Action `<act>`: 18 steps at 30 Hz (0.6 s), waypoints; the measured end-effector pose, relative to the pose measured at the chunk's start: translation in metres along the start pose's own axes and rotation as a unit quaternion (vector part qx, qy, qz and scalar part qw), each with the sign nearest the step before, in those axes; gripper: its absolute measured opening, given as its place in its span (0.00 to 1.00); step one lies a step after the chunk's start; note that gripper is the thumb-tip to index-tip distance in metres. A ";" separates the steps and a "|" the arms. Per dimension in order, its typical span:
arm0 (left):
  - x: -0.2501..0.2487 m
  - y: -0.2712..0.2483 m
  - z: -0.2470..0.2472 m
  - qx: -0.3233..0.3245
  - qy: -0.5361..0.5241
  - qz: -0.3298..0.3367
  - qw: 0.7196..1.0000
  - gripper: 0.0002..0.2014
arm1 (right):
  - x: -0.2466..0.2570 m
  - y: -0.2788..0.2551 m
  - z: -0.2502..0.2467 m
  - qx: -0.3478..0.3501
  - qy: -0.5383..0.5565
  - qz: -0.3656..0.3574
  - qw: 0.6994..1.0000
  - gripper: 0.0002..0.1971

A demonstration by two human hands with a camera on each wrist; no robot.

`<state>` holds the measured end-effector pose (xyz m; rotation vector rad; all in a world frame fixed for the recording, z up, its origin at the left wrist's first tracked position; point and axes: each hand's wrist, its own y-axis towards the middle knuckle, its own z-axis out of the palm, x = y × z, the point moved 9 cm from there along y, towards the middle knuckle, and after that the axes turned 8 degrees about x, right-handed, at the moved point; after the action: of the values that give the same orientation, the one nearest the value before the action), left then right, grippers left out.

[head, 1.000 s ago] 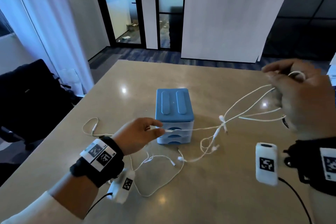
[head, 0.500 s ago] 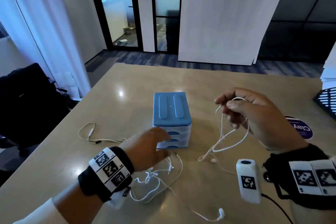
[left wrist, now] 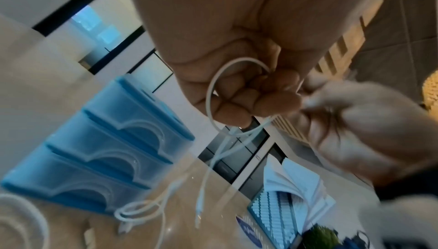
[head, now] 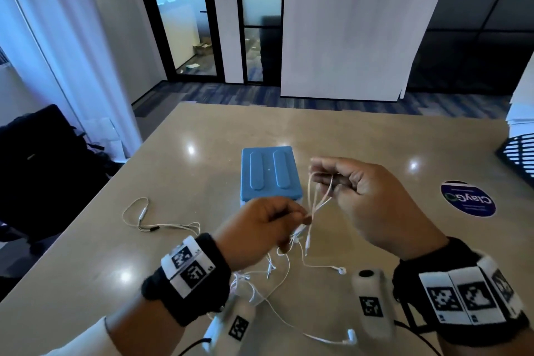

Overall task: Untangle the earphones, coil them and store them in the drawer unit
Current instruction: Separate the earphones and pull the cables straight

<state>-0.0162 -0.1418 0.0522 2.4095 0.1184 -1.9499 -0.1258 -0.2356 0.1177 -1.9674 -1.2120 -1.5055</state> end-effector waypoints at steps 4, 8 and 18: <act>-0.007 -0.015 -0.058 -0.113 -0.049 0.007 0.992 0.07 | -0.014 -0.010 -0.004 -0.010 -0.041 0.021 0.999 0.26; -0.010 -0.010 -0.035 0.015 0.069 -0.030 0.997 0.43 | 0.020 -0.003 0.031 0.025 0.069 -0.030 0.997 0.13; -0.042 -0.033 -0.070 -0.058 -0.255 0.004 0.965 0.19 | 0.029 0.032 0.023 -0.085 0.052 -0.077 0.992 0.13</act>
<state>0.0406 -0.1044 0.1085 1.7626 0.1958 -2.4059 -0.0851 -0.2250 0.1422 -1.9102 -1.2533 -1.8196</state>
